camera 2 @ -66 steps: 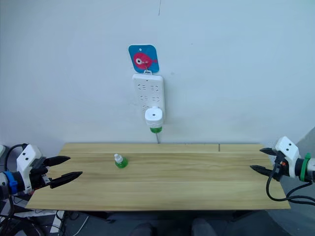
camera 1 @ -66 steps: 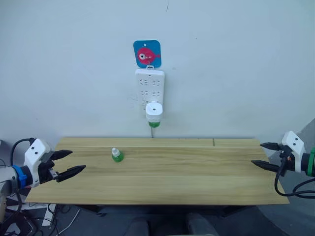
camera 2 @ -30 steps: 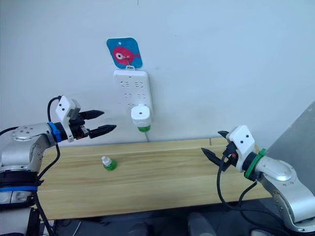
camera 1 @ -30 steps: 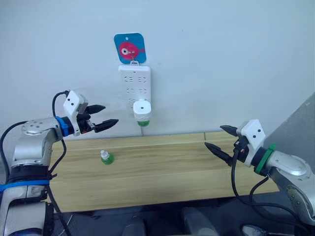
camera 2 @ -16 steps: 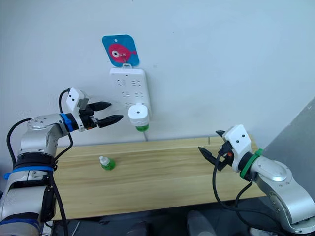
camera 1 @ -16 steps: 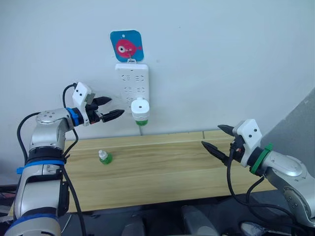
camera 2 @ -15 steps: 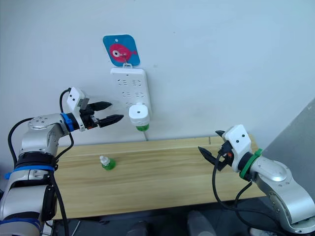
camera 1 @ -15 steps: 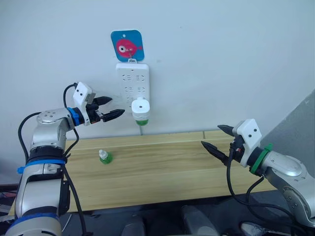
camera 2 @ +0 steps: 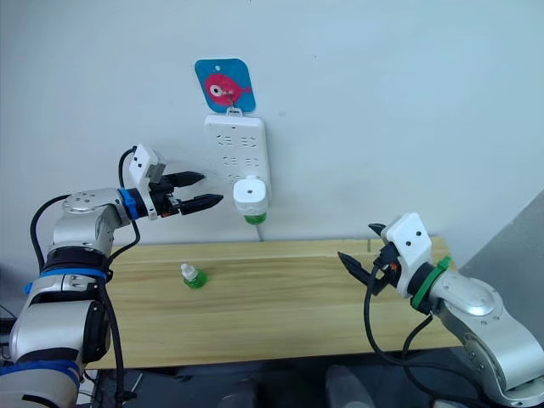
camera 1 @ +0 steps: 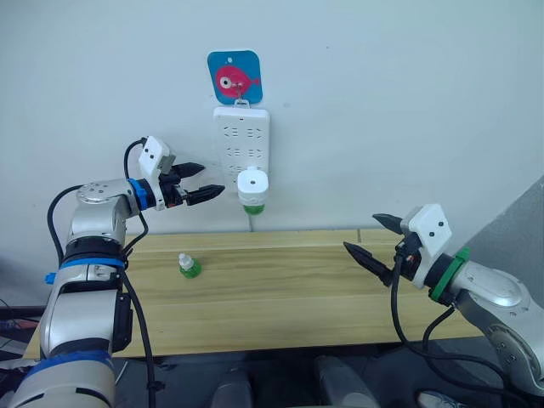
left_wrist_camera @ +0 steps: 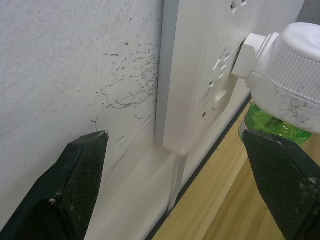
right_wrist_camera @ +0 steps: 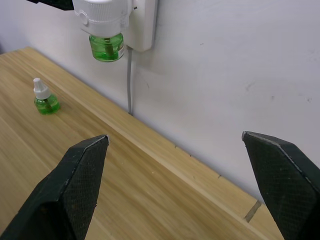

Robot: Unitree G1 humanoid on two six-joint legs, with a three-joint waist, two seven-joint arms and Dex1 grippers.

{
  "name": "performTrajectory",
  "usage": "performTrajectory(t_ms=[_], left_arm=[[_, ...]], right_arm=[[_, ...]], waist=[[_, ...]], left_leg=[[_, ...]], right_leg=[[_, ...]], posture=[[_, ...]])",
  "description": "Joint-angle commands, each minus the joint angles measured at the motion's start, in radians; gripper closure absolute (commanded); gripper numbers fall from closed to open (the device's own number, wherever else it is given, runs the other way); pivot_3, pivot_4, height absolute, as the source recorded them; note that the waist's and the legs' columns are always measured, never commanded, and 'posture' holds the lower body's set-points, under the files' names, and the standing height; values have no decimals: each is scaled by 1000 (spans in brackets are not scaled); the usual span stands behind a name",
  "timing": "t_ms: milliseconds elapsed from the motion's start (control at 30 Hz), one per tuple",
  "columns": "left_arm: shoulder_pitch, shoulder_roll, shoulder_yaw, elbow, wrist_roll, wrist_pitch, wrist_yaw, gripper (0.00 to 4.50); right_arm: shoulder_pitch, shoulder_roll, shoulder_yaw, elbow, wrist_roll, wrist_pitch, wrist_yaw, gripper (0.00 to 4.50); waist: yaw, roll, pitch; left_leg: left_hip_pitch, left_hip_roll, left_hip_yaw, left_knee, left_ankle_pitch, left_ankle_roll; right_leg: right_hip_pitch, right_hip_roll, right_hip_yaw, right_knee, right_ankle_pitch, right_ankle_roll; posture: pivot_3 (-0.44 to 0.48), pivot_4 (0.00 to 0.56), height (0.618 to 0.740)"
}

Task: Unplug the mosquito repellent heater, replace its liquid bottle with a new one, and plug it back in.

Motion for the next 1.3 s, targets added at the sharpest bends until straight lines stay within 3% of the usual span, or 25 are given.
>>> performTrajectory(t_ms=[33,433,767,1300], left_arm=[[-21,-10,0,-43,4,-50,3,0],[50,-66,13,-141,-15,-49,82,0],[-12,-97,3,-55,5,-67,93,0],[-120,-94,-22,-10,3,-23,-76,0]], right_arm=[[-1,1,-26,-46,21,-10,-2,36],[-14,2,-10,-34,10,-23,2,36],[-25,4,-9,-34,12,-17,-2,36],[-26,-1,-10,-45,33,-8,6,36]], waist=[[-5,1,1],[-8,3,3],[-6,3,3],[-20,6,9]], left_leg=[[0,0,0,0,0,0],[-1,0,0,0,0,0],[-1,0,-1,1,0,0],[-11,0,-3,5,1,1]], right_leg=[[0,0,0,0,0,0],[0,0,0,0,0,0],[0,0,-1,0,0,0],[-5,-1,-5,0,0,0]], posture=[[-261,148,710],[-257,144,710],[-260,143,710],[-276,146,710]])
